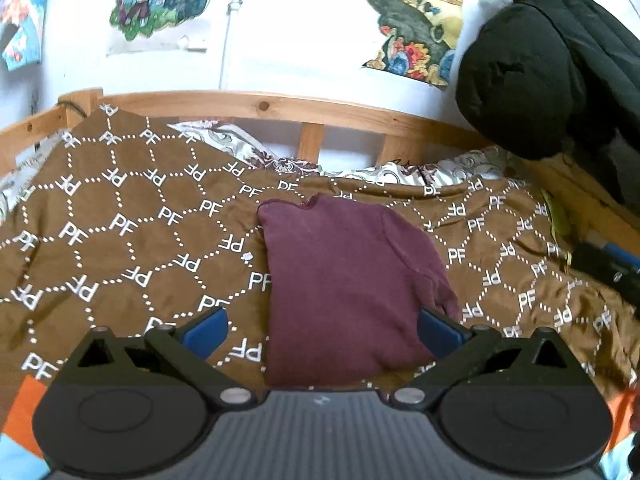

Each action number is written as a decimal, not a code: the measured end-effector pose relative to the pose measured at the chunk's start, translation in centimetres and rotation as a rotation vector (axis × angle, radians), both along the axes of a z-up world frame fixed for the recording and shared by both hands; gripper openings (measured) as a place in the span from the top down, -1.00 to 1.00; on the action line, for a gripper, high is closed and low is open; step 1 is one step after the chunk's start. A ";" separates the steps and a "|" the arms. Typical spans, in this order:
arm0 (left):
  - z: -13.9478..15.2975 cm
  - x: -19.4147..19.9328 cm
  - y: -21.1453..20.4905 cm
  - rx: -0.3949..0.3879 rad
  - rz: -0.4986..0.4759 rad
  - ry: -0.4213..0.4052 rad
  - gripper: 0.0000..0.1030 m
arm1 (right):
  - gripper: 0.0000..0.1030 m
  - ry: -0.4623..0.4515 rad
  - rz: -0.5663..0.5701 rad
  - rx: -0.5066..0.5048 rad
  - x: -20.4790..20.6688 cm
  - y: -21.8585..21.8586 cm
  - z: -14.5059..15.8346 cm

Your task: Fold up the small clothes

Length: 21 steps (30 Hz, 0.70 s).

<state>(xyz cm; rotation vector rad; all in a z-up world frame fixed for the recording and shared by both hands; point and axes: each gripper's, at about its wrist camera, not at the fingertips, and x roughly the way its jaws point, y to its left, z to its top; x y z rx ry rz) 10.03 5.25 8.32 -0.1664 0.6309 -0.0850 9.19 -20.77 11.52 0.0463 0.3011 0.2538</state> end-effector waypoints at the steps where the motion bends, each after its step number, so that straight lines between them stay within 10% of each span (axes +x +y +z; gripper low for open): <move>1: 0.1 -0.6 -0.1 0.017 0.001 -0.009 -0.99 | -0.99 -0.006 -0.007 0.001 -0.8 -0.1 0.1; 21: -1.7 -8.2 -0.5 0.110 0.019 0.034 -0.99 | -0.99 0.160 -0.021 0.064 -8.7 -2.2 -2.2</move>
